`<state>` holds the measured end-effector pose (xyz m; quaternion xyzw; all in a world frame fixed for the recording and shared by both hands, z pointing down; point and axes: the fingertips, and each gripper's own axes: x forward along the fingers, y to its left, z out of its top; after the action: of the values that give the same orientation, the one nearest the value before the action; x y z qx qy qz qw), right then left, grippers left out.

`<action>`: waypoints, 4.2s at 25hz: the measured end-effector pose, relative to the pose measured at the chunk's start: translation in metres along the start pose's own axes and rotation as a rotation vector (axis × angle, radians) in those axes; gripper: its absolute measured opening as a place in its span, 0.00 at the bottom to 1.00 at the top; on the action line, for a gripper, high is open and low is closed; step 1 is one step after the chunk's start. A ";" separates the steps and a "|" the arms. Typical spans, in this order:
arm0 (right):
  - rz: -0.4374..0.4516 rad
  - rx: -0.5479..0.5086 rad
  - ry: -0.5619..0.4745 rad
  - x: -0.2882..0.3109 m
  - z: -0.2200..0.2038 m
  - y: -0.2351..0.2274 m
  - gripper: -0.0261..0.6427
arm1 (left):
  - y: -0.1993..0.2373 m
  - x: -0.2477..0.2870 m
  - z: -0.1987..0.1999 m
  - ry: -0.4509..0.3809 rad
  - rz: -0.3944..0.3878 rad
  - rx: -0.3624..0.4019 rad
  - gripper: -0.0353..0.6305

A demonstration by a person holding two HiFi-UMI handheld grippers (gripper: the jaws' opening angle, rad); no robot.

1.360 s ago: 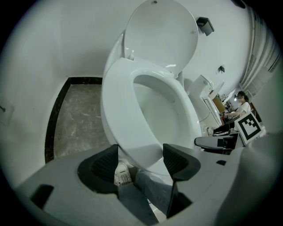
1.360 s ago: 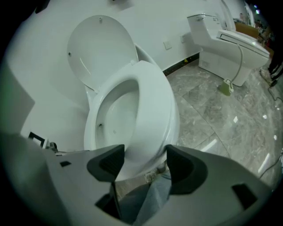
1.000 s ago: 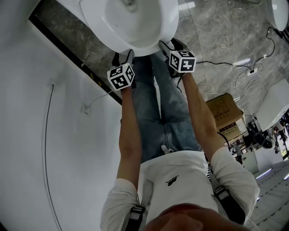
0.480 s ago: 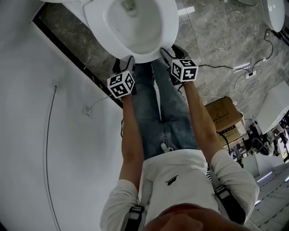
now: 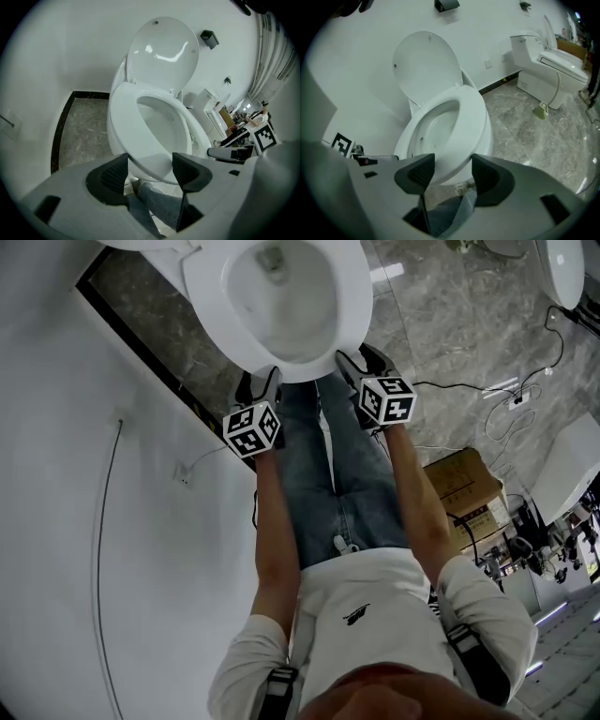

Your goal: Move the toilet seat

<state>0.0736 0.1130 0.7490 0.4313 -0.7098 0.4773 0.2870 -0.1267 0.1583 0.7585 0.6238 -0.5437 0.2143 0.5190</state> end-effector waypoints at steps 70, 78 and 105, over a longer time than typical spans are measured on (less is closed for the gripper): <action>0.100 0.205 -0.354 -0.123 0.166 0.089 0.44 | -0.101 -0.152 0.144 -0.236 -0.080 0.472 0.52; 0.100 0.219 -0.345 -0.126 0.178 0.094 0.44 | -0.114 -0.150 0.151 -0.227 -0.041 0.627 0.52; 0.140 -0.185 -0.324 -0.154 0.206 0.128 0.44 | -0.117 -0.153 0.199 -0.262 0.006 0.547 0.51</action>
<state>0.0321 -0.0030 0.4899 0.4241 -0.8156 0.3533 0.1736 -0.1292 0.0375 0.5096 0.7611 -0.5301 0.2721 0.2564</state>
